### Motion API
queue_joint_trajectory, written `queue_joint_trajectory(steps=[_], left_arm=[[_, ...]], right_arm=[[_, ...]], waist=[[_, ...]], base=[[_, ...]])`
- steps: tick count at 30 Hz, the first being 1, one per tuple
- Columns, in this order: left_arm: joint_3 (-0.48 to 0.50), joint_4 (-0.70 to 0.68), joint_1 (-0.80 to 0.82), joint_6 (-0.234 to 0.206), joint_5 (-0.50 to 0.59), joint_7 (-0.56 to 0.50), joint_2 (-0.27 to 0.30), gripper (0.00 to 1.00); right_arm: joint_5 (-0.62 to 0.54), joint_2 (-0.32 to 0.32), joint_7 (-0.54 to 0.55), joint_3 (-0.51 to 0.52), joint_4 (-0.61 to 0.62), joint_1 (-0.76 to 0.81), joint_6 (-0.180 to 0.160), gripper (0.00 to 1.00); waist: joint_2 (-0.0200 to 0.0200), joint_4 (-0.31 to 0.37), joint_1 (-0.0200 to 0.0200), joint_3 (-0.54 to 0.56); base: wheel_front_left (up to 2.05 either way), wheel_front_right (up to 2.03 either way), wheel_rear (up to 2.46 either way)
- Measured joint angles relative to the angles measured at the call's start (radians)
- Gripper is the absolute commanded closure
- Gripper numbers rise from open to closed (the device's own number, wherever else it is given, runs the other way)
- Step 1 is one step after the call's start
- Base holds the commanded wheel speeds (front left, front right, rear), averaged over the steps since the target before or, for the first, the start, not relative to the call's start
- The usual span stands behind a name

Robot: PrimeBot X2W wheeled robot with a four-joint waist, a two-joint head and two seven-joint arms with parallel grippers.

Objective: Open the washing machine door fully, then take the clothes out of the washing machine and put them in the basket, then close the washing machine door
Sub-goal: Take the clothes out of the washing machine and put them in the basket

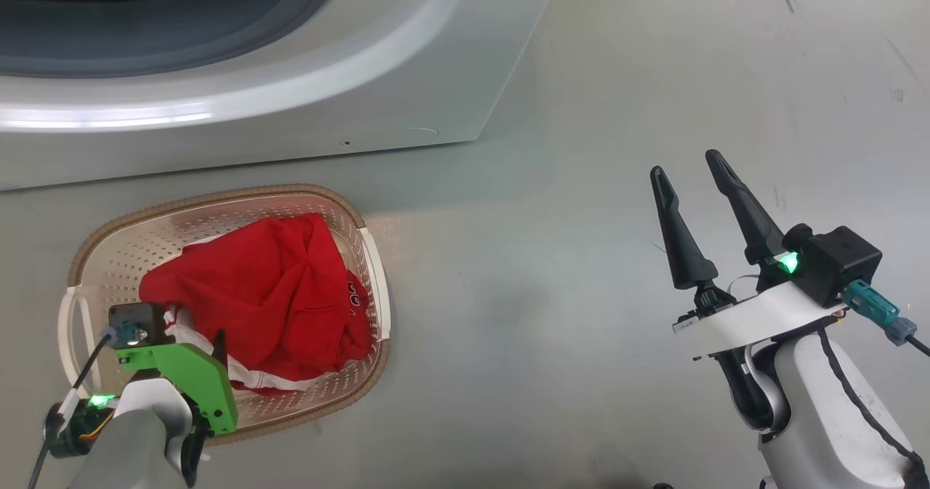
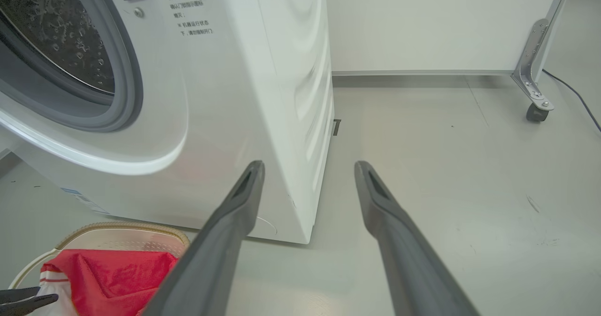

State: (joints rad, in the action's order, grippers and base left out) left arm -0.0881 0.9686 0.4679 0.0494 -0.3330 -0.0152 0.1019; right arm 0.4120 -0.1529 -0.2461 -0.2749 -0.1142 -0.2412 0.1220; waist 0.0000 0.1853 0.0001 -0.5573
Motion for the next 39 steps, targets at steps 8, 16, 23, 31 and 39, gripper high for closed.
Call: queue_joint_trajectory(steps=[8,16,23,31,39], left_arm=[[-0.007,0.035,0.007,0.010,0.002,0.053,0.001,0.00],[-0.045,0.021,0.021,0.043,0.023,0.153,0.001,0.00],[-0.080,-0.017,0.029,0.059,0.049,0.240,-0.006,0.00],[-0.105,-0.089,0.029,0.063,0.062,0.264,-0.021,0.00],[-0.106,-0.161,0.006,0.070,0.059,0.264,-0.026,0.00]], right_arm=[[0.000,0.006,0.000,-0.005,-0.026,-0.003,0.000,0.00],[0.009,0.023,-0.002,-0.008,-0.061,-0.005,0.000,0.00],[0.019,0.025,-0.002,0.007,-0.085,0.001,0.000,0.00],[0.027,0.025,-0.002,0.041,-0.091,0.048,0.000,0.00],[0.028,0.025,-0.002,0.058,-0.090,0.104,0.000,0.00]], waist=[[0.0000,-0.014,0.0000,0.046],[0.0000,-0.029,0.0000,0.119],[0.0000,-0.051,0.0000,0.200],[0.0000,-0.092,-0.0001,0.311],[0.0000,-0.134,-0.0001,0.400]], base=[[0.00,0.00,0.00],[0.00,0.00,0.00],[0.00,0.00,0.00],[0.00,0.00,0.00],[0.00,0.00,0.00]])
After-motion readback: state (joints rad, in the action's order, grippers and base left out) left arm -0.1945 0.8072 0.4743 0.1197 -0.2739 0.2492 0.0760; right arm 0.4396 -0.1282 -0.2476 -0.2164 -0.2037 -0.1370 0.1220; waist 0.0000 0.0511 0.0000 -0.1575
